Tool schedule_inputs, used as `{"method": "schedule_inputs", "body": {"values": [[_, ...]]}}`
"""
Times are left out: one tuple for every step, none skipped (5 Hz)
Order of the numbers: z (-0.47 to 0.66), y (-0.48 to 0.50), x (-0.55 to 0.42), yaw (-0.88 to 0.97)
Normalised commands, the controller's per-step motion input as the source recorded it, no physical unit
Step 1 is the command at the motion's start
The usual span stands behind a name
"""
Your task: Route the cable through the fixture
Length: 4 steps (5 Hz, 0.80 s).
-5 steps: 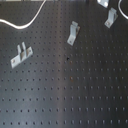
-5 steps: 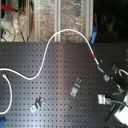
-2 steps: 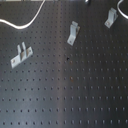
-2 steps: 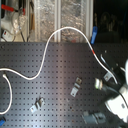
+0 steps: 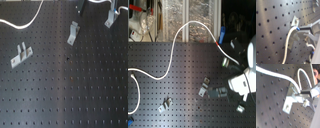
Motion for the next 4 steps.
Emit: {"method": "schedule_inputs", "body": {"values": [[0.0,-0.073,-0.18,0.19],[0.0,-0.062,-0.208,0.19],[0.1,0.073,-0.369,0.34],[0.07,0.19,-0.453,0.31]]}}
